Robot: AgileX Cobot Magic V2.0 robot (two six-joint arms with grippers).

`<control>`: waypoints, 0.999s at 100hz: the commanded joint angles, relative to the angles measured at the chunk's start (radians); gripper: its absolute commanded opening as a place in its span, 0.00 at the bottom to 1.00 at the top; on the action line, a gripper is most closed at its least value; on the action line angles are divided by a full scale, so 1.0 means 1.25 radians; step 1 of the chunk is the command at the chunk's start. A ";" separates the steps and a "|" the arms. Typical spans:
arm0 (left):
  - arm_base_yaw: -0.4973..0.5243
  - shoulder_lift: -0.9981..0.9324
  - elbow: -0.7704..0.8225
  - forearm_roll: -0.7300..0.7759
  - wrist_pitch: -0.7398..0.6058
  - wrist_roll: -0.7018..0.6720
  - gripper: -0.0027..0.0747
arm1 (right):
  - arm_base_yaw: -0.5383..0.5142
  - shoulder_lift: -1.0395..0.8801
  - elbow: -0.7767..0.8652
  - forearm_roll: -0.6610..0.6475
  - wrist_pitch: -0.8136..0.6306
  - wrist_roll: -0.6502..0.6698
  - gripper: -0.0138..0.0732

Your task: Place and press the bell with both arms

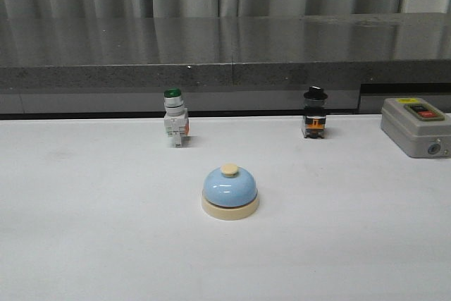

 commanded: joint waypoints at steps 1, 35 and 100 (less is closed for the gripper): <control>0.027 -0.042 0.029 0.005 -0.063 -0.007 0.01 | -0.004 -0.015 -0.012 -0.010 -0.064 -0.002 0.09; 0.096 -0.219 0.035 0.027 0.113 0.001 0.01 | -0.004 -0.015 -0.012 -0.010 -0.064 -0.002 0.09; 0.096 -0.218 0.035 0.028 0.103 0.001 0.01 | -0.004 -0.015 -0.012 -0.010 -0.064 -0.002 0.09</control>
